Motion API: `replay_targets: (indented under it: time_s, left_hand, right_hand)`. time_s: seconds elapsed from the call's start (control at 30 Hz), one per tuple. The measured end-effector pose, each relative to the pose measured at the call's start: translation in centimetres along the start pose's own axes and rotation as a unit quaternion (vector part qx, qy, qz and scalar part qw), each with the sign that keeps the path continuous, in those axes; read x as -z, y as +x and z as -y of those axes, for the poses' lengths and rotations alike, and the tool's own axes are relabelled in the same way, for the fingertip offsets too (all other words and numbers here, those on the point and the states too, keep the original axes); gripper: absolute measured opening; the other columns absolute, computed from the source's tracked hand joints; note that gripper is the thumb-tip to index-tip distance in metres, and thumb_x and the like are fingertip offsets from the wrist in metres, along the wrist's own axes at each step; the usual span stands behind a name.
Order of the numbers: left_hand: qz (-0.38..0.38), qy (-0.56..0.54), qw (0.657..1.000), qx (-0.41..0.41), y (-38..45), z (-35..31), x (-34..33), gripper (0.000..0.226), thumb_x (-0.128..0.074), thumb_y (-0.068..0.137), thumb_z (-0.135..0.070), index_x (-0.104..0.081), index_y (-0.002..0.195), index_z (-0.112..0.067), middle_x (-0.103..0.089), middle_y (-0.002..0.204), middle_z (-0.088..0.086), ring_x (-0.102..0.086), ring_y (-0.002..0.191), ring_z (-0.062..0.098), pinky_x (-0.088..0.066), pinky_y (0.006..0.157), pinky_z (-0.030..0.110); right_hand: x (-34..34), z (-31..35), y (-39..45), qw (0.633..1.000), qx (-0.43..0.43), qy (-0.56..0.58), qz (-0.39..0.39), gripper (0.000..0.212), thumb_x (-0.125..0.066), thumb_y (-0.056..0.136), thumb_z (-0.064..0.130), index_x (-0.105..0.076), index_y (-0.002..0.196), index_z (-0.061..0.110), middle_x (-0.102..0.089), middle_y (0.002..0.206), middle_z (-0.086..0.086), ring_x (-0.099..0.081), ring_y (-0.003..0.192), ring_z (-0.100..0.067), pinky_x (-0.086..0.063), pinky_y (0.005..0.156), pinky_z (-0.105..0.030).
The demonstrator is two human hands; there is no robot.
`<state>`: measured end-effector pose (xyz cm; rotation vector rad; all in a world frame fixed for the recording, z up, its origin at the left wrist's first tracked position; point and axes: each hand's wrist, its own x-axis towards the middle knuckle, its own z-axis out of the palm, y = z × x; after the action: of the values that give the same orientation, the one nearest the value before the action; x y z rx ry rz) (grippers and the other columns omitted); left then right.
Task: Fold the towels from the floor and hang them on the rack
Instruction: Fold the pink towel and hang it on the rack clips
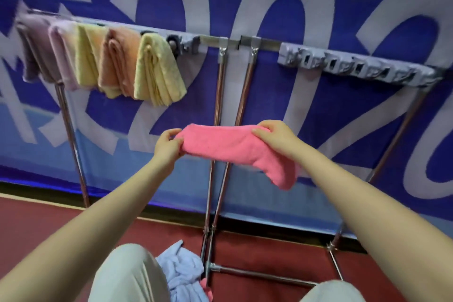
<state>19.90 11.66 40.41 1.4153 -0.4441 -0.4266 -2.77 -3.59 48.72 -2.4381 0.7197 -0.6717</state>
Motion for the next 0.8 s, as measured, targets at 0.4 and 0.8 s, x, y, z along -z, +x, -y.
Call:
replay_targets:
  time_s: [0.4,0.8]
  left_hand:
    - [0.057,0.143,0.983,-0.101,3.6,-12.7,-3.3,0.036,-0.046,0.098,-0.018,-0.052,0.134,-0.011,-0.060,0.111,0.008,-0.056,0.093,0.022,-0.050,0.087,0.038]
    - [0.126,-0.071,0.986,-0.082,7.6,-17.5,-1.5,0.033,-0.044,0.097,-0.046,-0.067,0.099,-0.023,-0.072,0.092,0.007,-0.067,0.089,0.024,-0.060,0.065,0.037]
  right_hand:
    - [6.2,13.1,11.1,0.994,0.067,-0.081,0.022,0.024,-0.064,0.086,0.030,-0.070,0.066,0.019,-0.065,0.073,-0.003,-0.053,0.067,-0.010,-0.043,0.061,-0.026]
    - [-0.3,19.7,21.2,0.996,0.083,0.017,-0.013,0.020,-0.062,0.087,0.030,-0.074,0.088,0.014,-0.071,0.092,-0.007,-0.062,0.085,-0.019,-0.049,0.079,-0.033]
